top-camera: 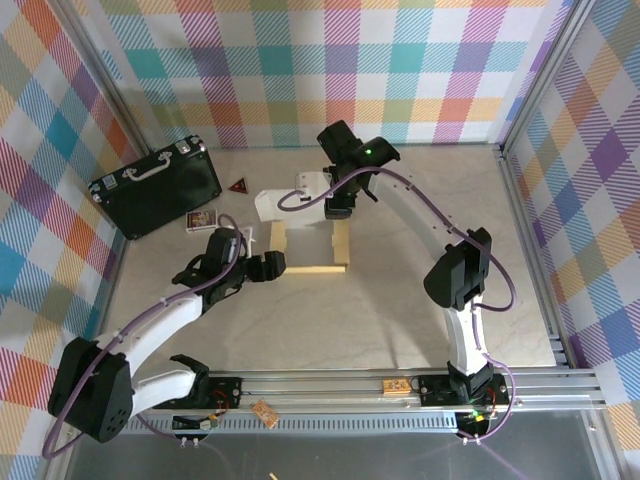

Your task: Fold the paper box

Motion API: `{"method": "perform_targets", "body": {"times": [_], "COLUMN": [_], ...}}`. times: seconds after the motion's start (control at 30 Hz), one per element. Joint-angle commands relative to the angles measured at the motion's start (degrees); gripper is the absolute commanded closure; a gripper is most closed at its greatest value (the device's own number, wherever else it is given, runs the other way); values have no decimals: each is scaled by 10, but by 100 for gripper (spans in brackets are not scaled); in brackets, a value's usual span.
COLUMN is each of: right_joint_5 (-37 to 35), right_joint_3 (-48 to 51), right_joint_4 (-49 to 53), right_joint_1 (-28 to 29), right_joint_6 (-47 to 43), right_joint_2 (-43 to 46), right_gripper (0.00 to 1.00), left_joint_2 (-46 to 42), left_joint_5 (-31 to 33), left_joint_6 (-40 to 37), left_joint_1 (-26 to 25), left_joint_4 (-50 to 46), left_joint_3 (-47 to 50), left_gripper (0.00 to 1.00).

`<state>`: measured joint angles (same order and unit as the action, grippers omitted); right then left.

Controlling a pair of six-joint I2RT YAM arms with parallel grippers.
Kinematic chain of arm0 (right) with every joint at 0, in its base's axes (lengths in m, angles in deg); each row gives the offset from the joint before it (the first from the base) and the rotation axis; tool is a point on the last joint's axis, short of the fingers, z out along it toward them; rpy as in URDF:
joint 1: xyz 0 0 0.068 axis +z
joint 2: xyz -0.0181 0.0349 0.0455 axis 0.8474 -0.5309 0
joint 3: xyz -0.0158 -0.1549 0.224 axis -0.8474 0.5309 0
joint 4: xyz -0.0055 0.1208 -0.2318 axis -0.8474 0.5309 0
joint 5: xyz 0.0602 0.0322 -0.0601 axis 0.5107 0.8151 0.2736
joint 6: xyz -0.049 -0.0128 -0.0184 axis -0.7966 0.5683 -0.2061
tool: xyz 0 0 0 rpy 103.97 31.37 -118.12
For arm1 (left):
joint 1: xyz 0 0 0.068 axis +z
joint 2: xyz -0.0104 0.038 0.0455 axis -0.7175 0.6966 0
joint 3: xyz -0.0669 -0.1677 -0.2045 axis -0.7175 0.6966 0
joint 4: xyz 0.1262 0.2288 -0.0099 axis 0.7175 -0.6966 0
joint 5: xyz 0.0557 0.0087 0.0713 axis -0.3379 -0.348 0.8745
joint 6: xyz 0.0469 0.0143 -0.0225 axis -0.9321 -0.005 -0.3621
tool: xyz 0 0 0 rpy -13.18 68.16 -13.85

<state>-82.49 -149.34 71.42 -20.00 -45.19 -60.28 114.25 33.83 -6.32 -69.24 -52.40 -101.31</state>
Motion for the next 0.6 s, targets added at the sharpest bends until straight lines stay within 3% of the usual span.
{"method": "perform_targets", "body": {"times": [0.0,0.1,0.17,0.23,0.3,0.33,0.4,0.47,0.57], "right_joint_5": [-3,-23,-4,113,213,231,220,229,156], "right_joint_3": [-59,-86,-22,150,413,499,598,627,577], "right_joint_4": [-1,-14,-62,-151,-352,-415,-453,-484,-447], "right_joint_1": [7,4,-12,-47,-87,-98,-119,-119,-97], "right_joint_6": [29,175,353,505,680,735,850,906,959], "right_joint_2": [8,73,157,272,392,417,400,344,238], "right_gripper": [22,16,5,1,0,1,9,15,12], "left_joint_2": [-35,-39,-22,17,73,99,165,216,267], "left_joint_5": [27,103,63,18,-8,-23,-55,-56,-20], "left_joint_6": [31,48,68,87,79,72,61,50,34], "left_joint_1": [-2,5,42,78,86,86,87,87,89], "left_joint_4": [-4,-34,-12,11,18,26,21,8,-13], "left_joint_3": [15,20,18,-1,-40,-58,-106,-143,-178], "left_gripper": [14,5,3,4,5,6,9,11,13]}}
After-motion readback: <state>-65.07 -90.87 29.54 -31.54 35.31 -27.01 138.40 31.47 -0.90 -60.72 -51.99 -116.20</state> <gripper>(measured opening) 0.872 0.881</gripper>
